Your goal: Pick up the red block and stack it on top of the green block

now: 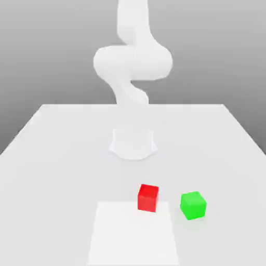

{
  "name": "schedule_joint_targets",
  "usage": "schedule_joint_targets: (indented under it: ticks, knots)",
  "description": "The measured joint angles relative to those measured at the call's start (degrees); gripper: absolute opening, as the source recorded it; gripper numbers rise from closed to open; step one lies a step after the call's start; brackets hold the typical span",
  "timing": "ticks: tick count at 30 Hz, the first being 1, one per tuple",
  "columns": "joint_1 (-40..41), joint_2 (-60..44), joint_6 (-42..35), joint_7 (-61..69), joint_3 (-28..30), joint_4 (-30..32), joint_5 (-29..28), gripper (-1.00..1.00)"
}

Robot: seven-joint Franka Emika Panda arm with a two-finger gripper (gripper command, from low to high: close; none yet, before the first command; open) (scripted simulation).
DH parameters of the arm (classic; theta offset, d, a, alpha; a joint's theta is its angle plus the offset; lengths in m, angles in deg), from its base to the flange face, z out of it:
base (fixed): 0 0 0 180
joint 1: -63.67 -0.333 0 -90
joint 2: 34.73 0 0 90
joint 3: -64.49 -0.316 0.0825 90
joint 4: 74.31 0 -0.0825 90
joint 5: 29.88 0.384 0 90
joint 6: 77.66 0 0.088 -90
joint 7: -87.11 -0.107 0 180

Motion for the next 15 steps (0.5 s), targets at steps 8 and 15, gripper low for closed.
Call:
schedule_joint_targets:
  ticks: [8, 15]
  knots:
    - [-0.68, -12.69, 10.63, -5.01, -1.43, 14.95, 3.35, 0.0]
    - [-1.02, -25.08, 21.17, -12.39, -5.86, 29.61, 3.86, 0.0]
